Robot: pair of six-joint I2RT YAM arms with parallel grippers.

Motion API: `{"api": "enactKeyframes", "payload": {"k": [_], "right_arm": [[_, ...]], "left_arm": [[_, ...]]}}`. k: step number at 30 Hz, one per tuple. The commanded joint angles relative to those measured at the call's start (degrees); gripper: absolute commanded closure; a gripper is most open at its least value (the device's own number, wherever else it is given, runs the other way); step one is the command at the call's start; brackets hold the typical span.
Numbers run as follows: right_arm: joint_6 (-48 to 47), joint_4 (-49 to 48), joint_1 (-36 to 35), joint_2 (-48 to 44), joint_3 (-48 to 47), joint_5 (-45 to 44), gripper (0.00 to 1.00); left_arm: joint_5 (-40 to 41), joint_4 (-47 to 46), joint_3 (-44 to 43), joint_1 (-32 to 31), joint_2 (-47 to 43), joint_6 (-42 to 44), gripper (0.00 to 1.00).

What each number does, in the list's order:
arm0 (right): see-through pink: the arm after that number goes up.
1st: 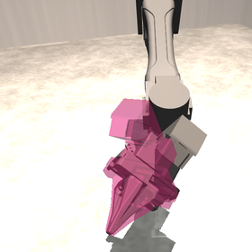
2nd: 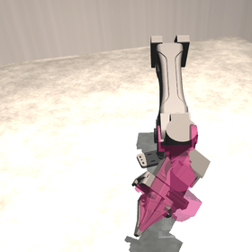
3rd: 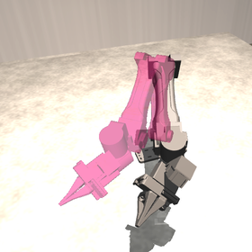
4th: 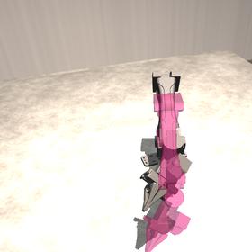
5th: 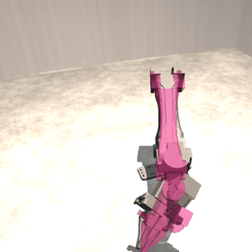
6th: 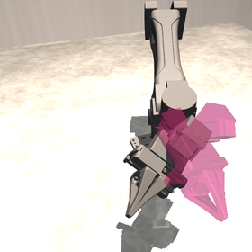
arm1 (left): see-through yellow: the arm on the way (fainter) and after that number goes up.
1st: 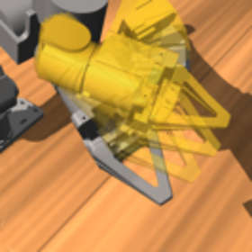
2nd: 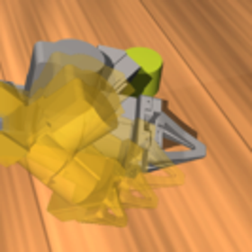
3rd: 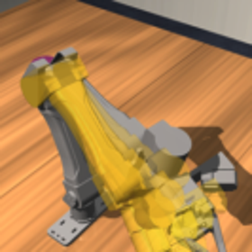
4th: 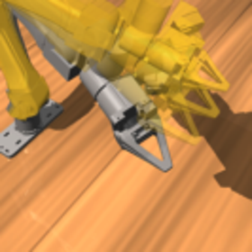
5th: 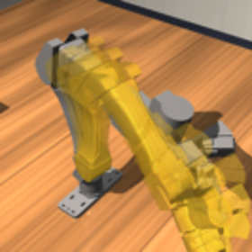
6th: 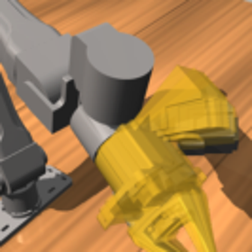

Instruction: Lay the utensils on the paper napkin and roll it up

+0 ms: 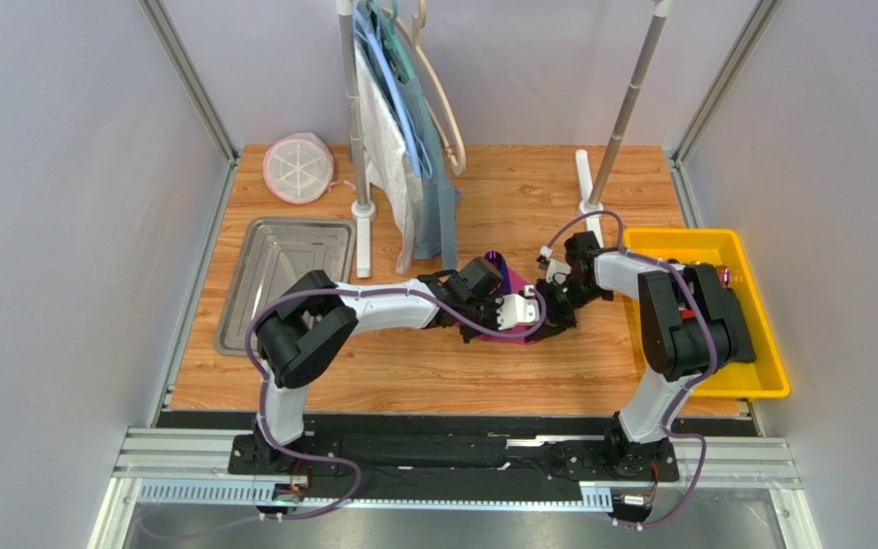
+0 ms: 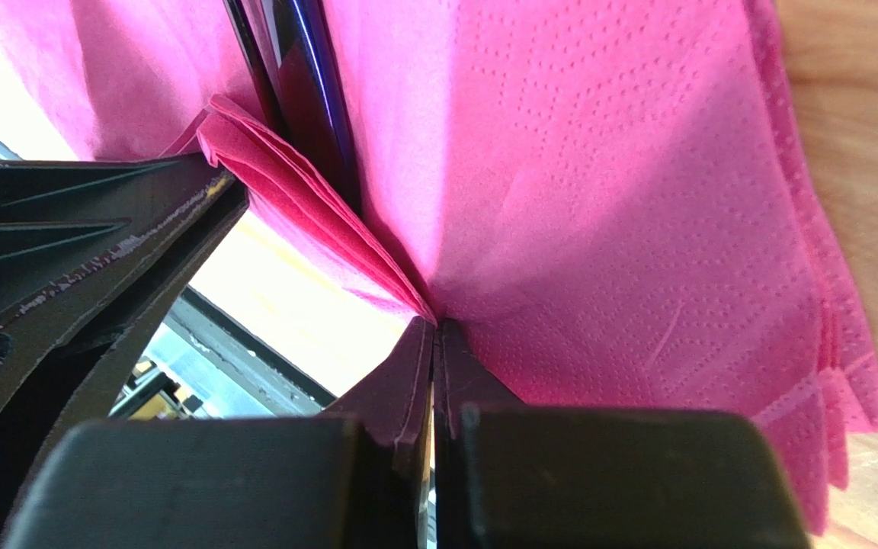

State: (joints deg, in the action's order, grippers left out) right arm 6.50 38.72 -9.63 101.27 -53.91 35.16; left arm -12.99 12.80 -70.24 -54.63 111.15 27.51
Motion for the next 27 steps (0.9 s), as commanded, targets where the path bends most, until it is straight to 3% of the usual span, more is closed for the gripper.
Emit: {"api": "enactKeyframes", "payload": {"k": [1,12,20,27], "right_arm": [[-2.81,3.37,-0.57,0.24,-0.49,-3.08,1.00],[-4.22,9.09,-1.01,1.12,-3.57,-3.25,0.99],[-2.90,8.74,-1.01,0.06,-4.01,-3.60,0.92],[-2.11,9.53,-0.83,-1.60,-6.38,-2.56,0.78]], "left_arm": [[-2.83,5.22,1.68,-0.03,-2.43,-1.58,0.79],[-3.79,7.76,1.86,-0.48,-6.56,-2.99,0.71],[-4.06,9.61,1.07,-0.48,-4.81,-2.99,0.78],[-3.79,9.35,1.51,-0.48,-3.40,-2.72,0.86]]}}
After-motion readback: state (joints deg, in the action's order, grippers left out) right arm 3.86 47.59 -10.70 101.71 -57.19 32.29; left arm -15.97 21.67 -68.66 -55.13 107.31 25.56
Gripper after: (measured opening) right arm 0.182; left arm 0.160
